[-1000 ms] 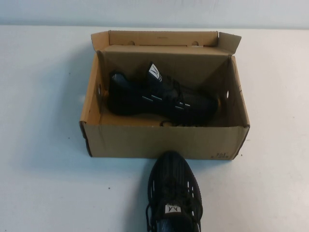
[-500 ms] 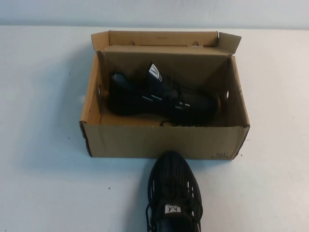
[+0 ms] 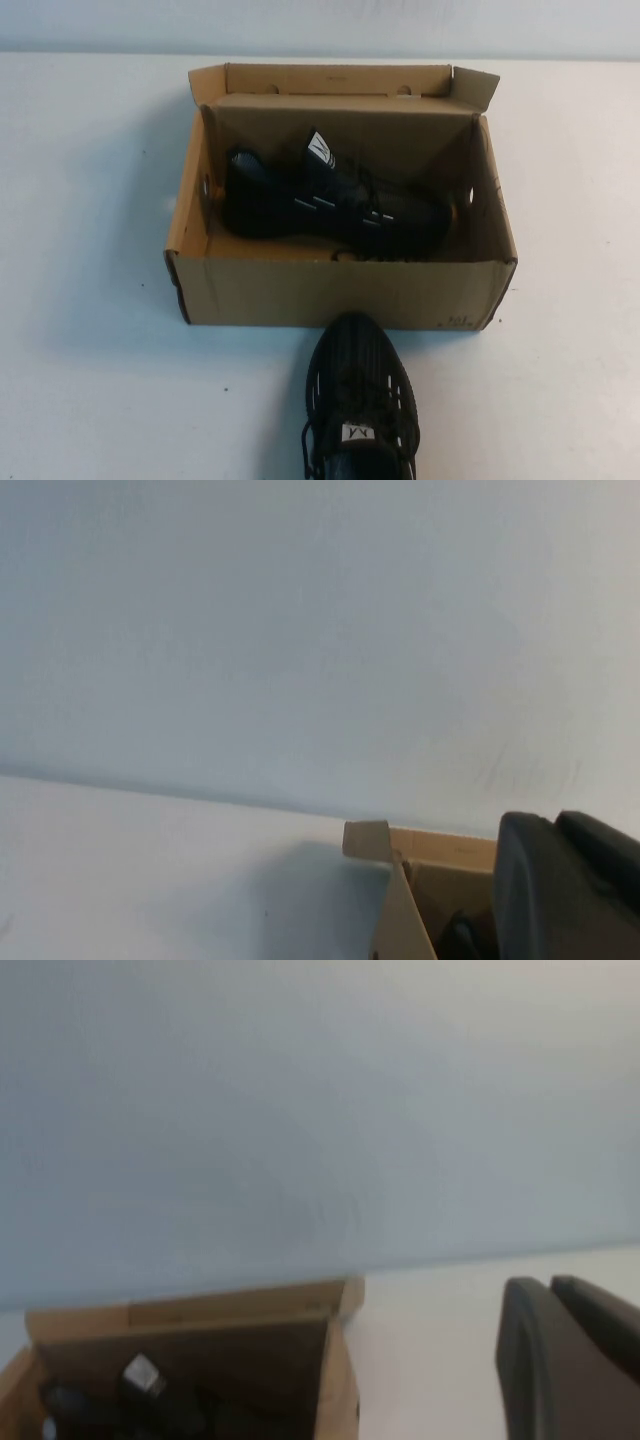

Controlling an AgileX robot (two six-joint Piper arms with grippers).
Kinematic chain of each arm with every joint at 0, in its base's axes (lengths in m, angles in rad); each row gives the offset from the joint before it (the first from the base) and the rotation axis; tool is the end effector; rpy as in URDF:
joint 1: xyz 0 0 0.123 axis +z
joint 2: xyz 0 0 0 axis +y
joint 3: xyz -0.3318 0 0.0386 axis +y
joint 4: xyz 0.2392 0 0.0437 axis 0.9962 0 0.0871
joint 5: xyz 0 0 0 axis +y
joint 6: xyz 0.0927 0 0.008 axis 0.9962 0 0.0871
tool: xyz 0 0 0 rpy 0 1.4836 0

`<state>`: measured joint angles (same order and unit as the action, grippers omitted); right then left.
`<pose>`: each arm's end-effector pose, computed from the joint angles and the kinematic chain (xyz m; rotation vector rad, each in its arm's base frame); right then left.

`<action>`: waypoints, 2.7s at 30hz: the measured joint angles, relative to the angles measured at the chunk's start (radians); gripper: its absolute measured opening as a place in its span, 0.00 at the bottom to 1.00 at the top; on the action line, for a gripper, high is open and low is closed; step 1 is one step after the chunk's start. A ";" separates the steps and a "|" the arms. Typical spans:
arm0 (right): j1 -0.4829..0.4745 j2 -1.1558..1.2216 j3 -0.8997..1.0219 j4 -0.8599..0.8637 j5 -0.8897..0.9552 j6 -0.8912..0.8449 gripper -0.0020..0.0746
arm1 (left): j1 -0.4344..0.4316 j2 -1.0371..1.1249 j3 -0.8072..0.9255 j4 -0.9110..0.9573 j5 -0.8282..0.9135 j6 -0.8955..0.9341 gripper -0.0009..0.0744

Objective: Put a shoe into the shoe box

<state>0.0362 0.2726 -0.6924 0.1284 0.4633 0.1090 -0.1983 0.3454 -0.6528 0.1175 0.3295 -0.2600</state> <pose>-0.0159 0.0048 0.3912 0.0976 1.5260 0.2512 0.0089 0.0018 0.3918 0.0068 1.5087 -0.2504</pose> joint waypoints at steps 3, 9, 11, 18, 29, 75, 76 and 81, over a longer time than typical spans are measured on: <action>0.000 0.015 0.000 0.043 0.132 -0.007 0.01 | 0.000 0.002 0.000 0.000 0.067 0.000 0.01; 0.000 0.113 -0.005 0.195 0.328 -0.132 0.01 | 0.000 0.002 0.000 -0.011 0.109 0.002 0.01; 0.000 0.172 -0.025 0.261 0.379 -0.185 0.01 | 0.000 0.002 0.000 -0.016 0.123 0.002 0.01; 0.035 0.421 -0.191 0.421 0.577 -0.332 0.01 | 0.000 0.002 0.000 -0.033 0.219 0.011 0.01; 0.271 0.730 -0.410 0.400 0.636 -0.350 0.01 | -0.033 0.043 -0.103 -0.110 0.459 0.214 0.01; 1.088 1.397 -0.412 -0.128 0.482 0.491 0.48 | -0.141 0.250 -0.257 -0.112 0.682 0.213 0.01; 1.088 1.397 -0.414 -0.145 0.502 0.489 0.48 | -0.141 0.250 -0.257 -0.112 0.682 0.213 0.01; 1.090 1.397 -0.418 -0.260 0.609 0.436 0.49 | -0.141 0.250 -0.257 -0.112 0.682 0.213 0.01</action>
<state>1.1259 1.6692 -1.1103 -0.1320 1.0725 0.5450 -0.3394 0.5952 -0.9103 0.0052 1.0113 -0.0473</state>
